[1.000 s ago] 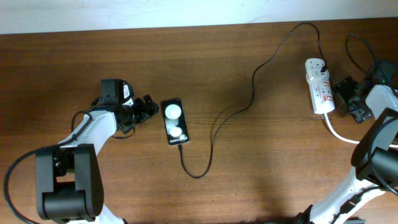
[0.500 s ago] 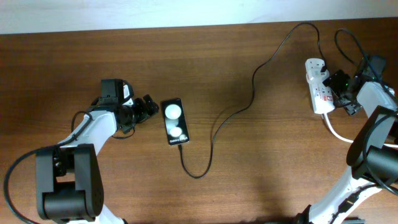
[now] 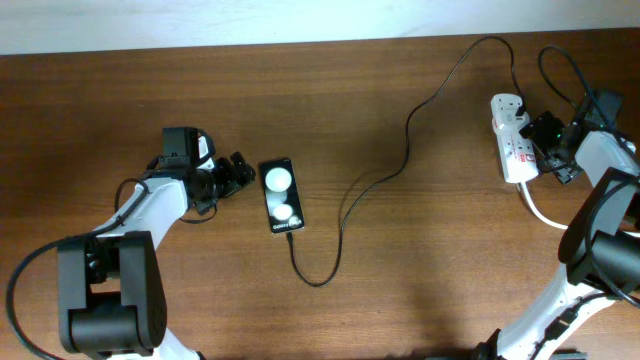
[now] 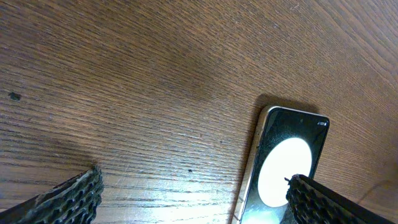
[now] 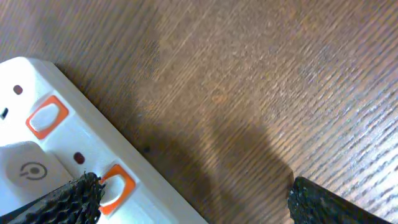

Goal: Plug charger to phone and switch on socket
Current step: 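Press the orange switch beside the charger with the right gripper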

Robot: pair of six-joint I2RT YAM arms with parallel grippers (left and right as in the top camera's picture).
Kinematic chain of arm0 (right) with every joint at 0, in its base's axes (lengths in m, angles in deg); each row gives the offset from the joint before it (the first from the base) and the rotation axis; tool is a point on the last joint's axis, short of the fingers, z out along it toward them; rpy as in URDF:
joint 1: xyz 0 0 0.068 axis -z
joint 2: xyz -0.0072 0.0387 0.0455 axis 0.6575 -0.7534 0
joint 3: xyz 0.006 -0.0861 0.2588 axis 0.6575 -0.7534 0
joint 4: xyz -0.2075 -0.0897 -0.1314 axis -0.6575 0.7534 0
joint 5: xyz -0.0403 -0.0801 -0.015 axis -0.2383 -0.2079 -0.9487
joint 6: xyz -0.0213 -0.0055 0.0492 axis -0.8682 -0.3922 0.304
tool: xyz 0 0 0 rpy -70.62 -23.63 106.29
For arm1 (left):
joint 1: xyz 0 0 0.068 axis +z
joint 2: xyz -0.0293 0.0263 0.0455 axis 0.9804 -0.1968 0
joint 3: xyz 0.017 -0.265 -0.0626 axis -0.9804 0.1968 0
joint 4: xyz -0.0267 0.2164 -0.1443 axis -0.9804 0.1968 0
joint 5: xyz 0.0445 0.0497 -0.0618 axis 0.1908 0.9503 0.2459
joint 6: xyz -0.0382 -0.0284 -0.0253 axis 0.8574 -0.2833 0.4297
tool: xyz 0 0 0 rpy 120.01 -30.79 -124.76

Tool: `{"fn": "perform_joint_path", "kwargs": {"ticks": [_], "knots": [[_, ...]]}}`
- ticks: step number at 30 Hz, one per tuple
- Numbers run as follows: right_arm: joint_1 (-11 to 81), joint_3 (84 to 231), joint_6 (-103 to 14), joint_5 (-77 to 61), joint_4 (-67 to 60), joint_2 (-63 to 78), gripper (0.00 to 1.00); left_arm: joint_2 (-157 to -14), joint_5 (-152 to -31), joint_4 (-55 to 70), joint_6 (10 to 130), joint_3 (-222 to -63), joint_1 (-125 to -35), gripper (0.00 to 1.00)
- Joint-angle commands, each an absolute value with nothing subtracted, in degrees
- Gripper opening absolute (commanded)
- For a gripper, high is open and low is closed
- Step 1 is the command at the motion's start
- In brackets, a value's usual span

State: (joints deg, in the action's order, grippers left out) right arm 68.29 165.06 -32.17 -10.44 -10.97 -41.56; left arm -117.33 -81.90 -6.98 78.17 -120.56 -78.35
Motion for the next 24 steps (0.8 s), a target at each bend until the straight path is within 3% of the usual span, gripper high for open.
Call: {"fn": "perform_joint_path", "kwargs": {"ticks": [1, 10, 15, 24], "knots": [[67.1, 163.8, -36.1, -8.4, -8.4, -43.7, 0.99, -117.5, -81.9, -7.0, 77.6, -120.7, -78.2, 0.99], [67.0, 163.8, -37.0, -11.5, -6.4, -43.5, 0.99, -117.5, -81.9, -7.0, 77.6, -120.7, -78.2, 0.99], [67.0, 163.8, -53.4, -11.5, -4.4, -39.7, 0.99, -117.5, -81.9, -7.0, 77.6, -120.7, -78.2, 0.99], [67.0, 163.8, -53.7, -11.5, -3.3, -39.5, 0.99, -117.5, -81.9, -7.0, 77.6, -120.7, -78.2, 0.99]]}}
